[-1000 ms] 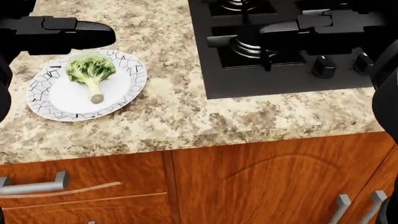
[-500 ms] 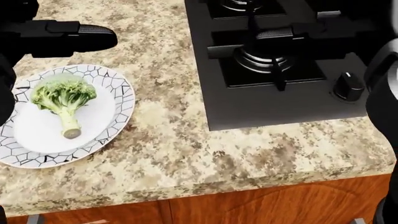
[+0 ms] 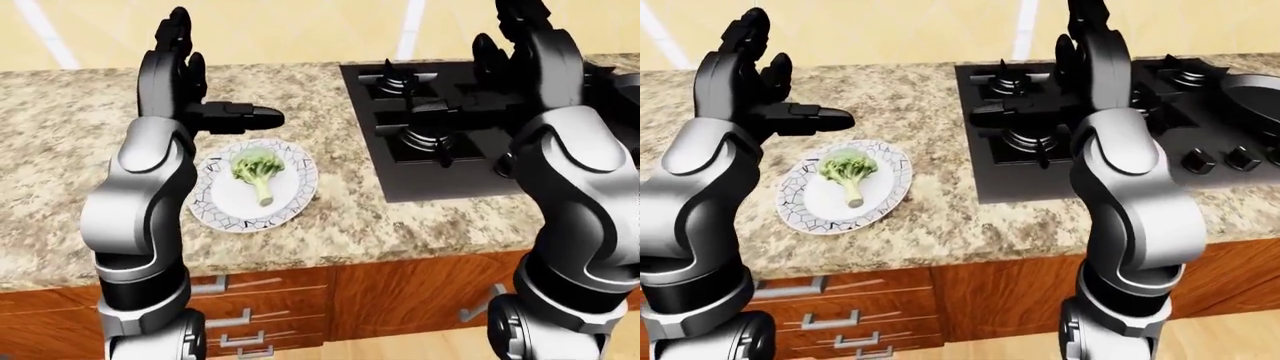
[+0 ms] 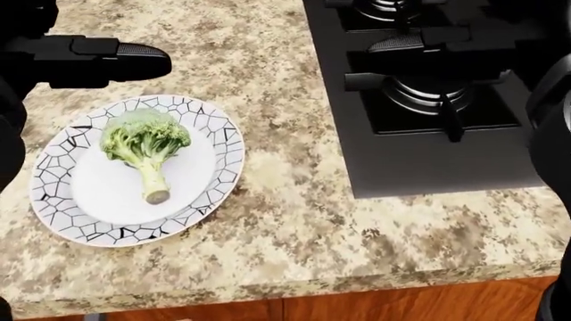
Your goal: Pick the broccoli from the plate and place it in the pan.
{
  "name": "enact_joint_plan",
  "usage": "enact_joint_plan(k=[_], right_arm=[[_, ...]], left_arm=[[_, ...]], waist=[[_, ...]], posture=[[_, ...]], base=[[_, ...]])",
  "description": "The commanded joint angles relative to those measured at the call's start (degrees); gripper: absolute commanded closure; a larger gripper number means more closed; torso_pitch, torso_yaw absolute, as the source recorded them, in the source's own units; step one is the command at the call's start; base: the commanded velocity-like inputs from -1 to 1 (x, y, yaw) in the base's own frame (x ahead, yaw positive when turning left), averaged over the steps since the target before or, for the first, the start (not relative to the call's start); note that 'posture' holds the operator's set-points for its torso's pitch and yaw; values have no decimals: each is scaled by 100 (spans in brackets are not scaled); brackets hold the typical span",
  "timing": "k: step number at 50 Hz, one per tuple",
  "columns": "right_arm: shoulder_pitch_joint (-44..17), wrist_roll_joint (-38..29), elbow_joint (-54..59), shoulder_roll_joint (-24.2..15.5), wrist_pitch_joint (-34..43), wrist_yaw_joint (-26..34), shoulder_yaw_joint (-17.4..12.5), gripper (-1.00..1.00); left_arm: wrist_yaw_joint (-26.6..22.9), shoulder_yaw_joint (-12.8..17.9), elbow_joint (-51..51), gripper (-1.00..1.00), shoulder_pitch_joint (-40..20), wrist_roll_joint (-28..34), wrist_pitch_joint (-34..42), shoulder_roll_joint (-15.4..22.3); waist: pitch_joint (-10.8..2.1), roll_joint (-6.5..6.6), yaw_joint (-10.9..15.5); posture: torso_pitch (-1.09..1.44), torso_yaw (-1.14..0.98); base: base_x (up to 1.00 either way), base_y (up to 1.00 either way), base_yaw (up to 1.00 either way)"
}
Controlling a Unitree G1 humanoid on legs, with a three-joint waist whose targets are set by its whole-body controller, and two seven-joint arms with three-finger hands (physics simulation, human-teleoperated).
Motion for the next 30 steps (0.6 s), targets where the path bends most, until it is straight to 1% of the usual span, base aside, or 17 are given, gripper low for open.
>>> enact_joint_plan(k=[1,3,5,7,8,9,11,14,15,16,17,19,23,25,27,29,30], right_arm=[[-150,-26,-89,-55,-229,-1,-37,-100],[-127,-34,-78,-45,-252,4,-25,-100],[-123,-40,-64,-44,-271,12,-27,-100],[-134,-36,-53,-47,-272,15,-36,-100],[-134,-35,-54,-51,-270,18,-39,-100],[-145,-24,-71,-60,-246,17,-58,-100],[-168,11,-115,-85,-191,7,-100,-100],[-191,57,-187,-104,-111,-37,-124,-100],[-188,70,-195,-111,-108,-45,-127,-100],[-170,82,-198,-123,-124,-43,-138,-100],[-206,105,-232,-131,-60,-65,-147,-100],[-202,128,-234,-143,-66,-81,-153,-100],[-211,157,-215,-158,-72,-105,-143,-100],[-206,167,-210,-168,-79,-112,-144,-100],[-214,178,-203,-174,-79,-122,-143,-100],[-212,181,-183,-180,-97,-126,-139,-100],[-208,181,-171,-181,-113,-124,-135,-100]], left_arm=[[-48,72,-176,-100,-183,66,-193,55],[-103,53,-222,-100,-157,99,-156,67],[-265,50,-212,-100,-108,175,-165,146],[-474,21,-183,-100,-144,317,-115,289],[-616,-73,-190,-100,-135,460,-114,388],[-730,-47,-238,-100,-179,502,-13,389],[-1078,-182,-236,-100,-175,774,-33,525],[-1669,-236,-272,-100,-278,1111,122,667],[-1819,-216,-276,-100,-301,1208,124,658],[-2116,-288,-246,-100,-323,1344,51,792],[-2339,-320,-212,-100,-345,1494,14,839],[-2902,-440,-43,-100,-255,1889,-413,977],[-3715,-354,228,-100,-97,2579,-1189,932],[-3962,-246,362,-100,-118,2748,-1371,821],[-4268,-186,519,-100,-194,2864,-1606,844],[-4634,-214,703,-100,-177,3046,-2054,983],[-4706,-149,833,-100,-253,3113,-2133,977]], waist=[[-164,11,1],[-174,19,-2],[-183,28,-5],[-192,40,-6],[-196,43,-6],[-198,48,-5],[-200,51,-3],[-192,49,4],[-190,48,6],[-187,45,7],[-182,45,8],[-174,40,9],[-168,31,21],[-171,22,20],[-172,14,25],[-167,3,26],[-161,-2,25]], posture=[[0,0],[0,0],[0,0],[0,0],[0,0],[0,0],[0,0],[0,0],[0,0],[0,0],[0,0],[0,0],[0,0],[0,0],[0,0],[0,0],[0,0]], base=[[0,0,0],[0,0,0],[0,0,0],[0,0,0],[0,0,0],[0,0,0],[0,0,0],[0,0,0],[0,0,0],[0,0,0],[0,0,0],[0,0,0],[0,0,0],[0,0,0],[0,0,0],[0,0,0],[0,0,0]])
